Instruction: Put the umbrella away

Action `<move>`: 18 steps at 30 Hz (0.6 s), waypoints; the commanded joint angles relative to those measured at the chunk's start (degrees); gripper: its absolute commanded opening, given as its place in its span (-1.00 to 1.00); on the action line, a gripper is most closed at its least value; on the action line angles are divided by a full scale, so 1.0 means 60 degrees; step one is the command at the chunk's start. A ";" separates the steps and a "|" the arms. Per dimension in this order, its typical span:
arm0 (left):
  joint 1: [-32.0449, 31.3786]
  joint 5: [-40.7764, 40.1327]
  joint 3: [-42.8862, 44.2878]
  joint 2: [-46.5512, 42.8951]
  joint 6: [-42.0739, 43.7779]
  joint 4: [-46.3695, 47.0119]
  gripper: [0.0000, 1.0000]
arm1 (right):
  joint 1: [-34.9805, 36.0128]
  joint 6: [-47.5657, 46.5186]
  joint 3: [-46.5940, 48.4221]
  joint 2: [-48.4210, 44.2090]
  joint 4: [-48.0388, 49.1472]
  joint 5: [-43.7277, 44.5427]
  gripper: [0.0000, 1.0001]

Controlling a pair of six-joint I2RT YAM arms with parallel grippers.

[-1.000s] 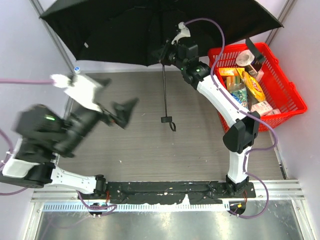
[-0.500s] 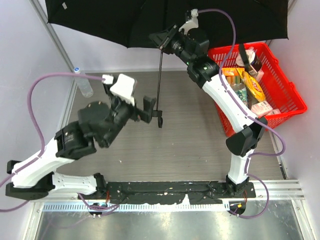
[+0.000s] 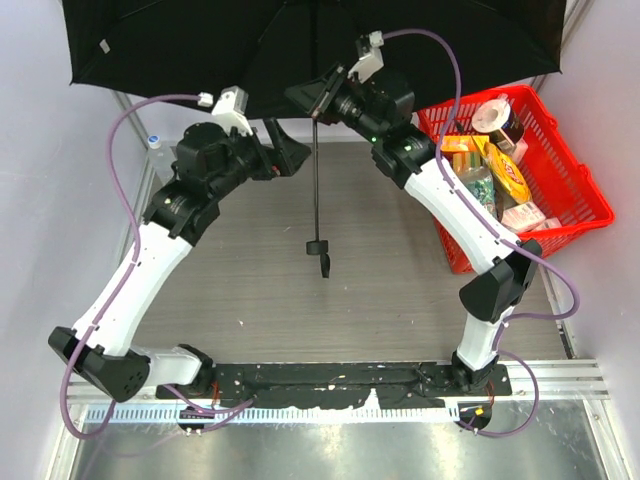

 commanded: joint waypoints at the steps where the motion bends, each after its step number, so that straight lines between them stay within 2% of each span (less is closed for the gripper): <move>1: 0.0341 0.3380 -0.1052 -0.0072 -0.2329 0.2669 0.69 | 0.0529 -0.0162 0.0148 -0.0657 0.1393 0.0200 -0.98; 5: 0.0531 0.4422 -0.2004 -0.0291 -0.3135 0.4719 0.53 | 0.0911 -0.0484 0.0016 -0.0658 0.1700 0.0523 -0.99; 10: 0.0795 0.4308 -0.2885 -0.1257 -0.3402 0.5383 0.47 | 0.1029 -0.0442 -0.0627 -0.0760 0.3076 -0.0324 -0.99; 14: 0.1000 0.4206 -0.3251 -0.2121 -0.3095 0.5077 0.85 | 0.1014 -0.0820 -0.0817 -0.0949 0.2874 -0.0400 -0.99; 18: 0.1190 0.3254 -0.3121 -0.2562 -0.3079 0.3995 0.99 | 0.1029 -0.0998 -0.1811 -0.1403 0.3967 -0.0648 -0.99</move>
